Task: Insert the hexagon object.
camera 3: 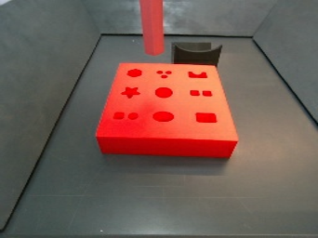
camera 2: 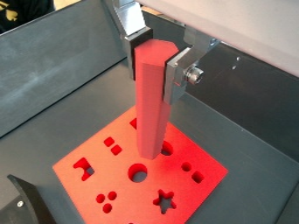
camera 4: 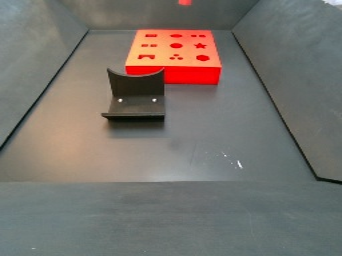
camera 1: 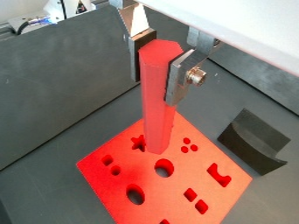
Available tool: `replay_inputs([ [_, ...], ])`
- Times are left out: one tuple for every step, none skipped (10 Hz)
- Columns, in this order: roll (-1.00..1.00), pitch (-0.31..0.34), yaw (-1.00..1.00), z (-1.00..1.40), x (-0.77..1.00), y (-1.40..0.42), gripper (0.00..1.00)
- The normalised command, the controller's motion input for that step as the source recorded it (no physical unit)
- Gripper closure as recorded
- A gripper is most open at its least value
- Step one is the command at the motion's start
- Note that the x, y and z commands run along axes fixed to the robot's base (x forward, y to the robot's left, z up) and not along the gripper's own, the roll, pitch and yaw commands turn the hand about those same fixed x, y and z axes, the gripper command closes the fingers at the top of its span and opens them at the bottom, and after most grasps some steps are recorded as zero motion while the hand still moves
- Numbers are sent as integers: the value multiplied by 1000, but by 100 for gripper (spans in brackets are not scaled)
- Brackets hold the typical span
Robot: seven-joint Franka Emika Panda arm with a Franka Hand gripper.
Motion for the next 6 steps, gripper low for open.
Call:
replay_inputs([
  [-46,-86,-23,-317,3,274,100],
  [-239,-147,-109,-331,46,631,100],
  [-97,-99,-294,-537,66,674,100],
  [-81,-91,-266,-543,40,714,100],
  [-60,-87,-240,-537,6,751,100],
  [-50,-76,-237,-511,0,746,100],
])
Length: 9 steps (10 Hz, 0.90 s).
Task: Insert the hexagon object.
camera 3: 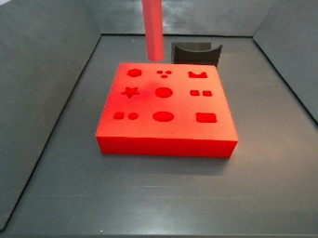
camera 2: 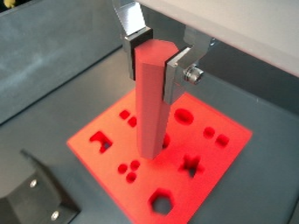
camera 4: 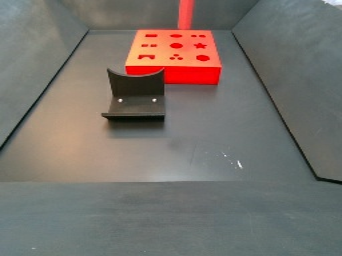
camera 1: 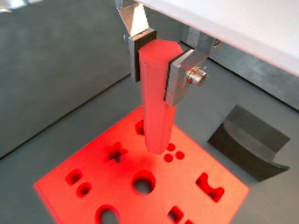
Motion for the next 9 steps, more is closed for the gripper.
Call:
replay_inputs([
  [-154,-49,-226,-271,-43,649,100],
  [-154,0,-131,-40,0,306,100],
  [0,10,0,0,9,0,100],
  [31,43,-20,-137,0,9,100],
  [-51,6,-57,-360,-234,209,100],
  [-211,0,-11,-277,-283,243,100],
  [-334,-113,0,-111,-274,254,100],
  [-344,-107,71,0,-137,26,100],
  [-409,-134,171,51,-100,0,100],
])
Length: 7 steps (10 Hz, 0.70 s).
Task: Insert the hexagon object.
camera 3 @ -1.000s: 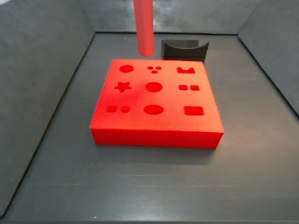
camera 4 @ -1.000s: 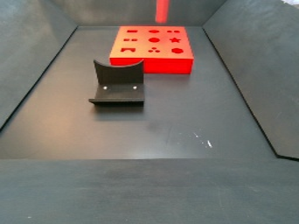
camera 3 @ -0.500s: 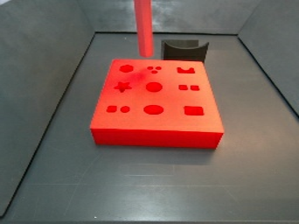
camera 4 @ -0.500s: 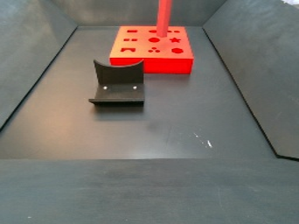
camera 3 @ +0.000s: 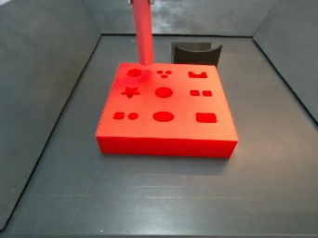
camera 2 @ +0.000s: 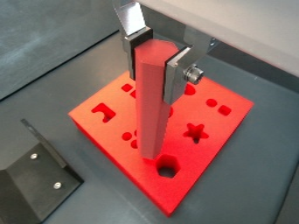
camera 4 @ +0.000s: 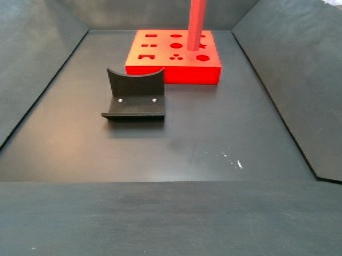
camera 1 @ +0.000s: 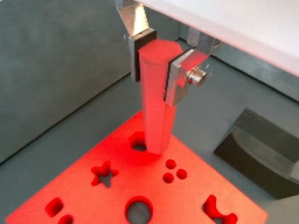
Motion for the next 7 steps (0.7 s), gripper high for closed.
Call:
replay_inputs([
  [-319,-139,177,0,-183,0,100],
  [-17,-56,80,0,-123,0,100],
  [17,-3,0,-103,-57,0,100],
  [0,-80,0,-277,-49,0,100],
  [0,-111,0,-291,-100,49,100],
  [-1,-114,0,-294,-100,23,100],
  [-9,-100,0,-277,-100,43,100],
])
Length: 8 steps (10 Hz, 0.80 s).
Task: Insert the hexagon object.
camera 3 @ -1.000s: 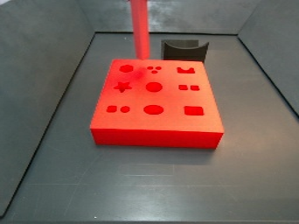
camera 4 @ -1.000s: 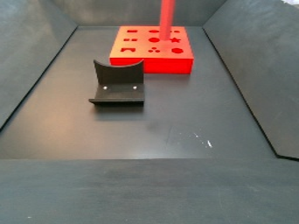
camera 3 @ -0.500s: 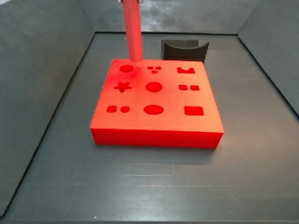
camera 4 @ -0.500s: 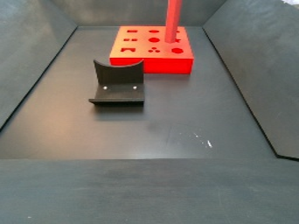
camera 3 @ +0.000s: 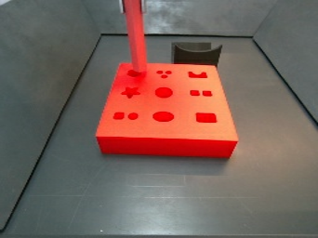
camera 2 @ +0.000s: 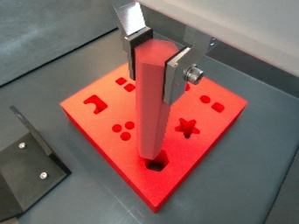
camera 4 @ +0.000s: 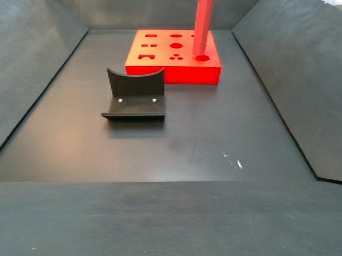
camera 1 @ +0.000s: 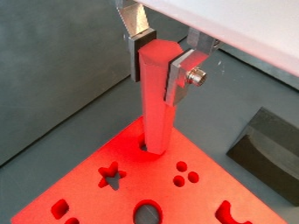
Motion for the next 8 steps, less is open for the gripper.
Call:
replay_inputs([
  [-44,-100,0,-203,-100,26,100],
  [-33,-79,0,-160,-80,23,100],
  [-63,-71,0,-106,-69,3,100],
  [-50,-57,0,-83,-66,0,100],
  [-50,-53,0,-37,-129,0,100],
  [-60,-56,0,0,-120,0,100],
  [-51,-59,0,0,-94,0,100],
  [-44,-71,0,-37,-120,0,100],
])
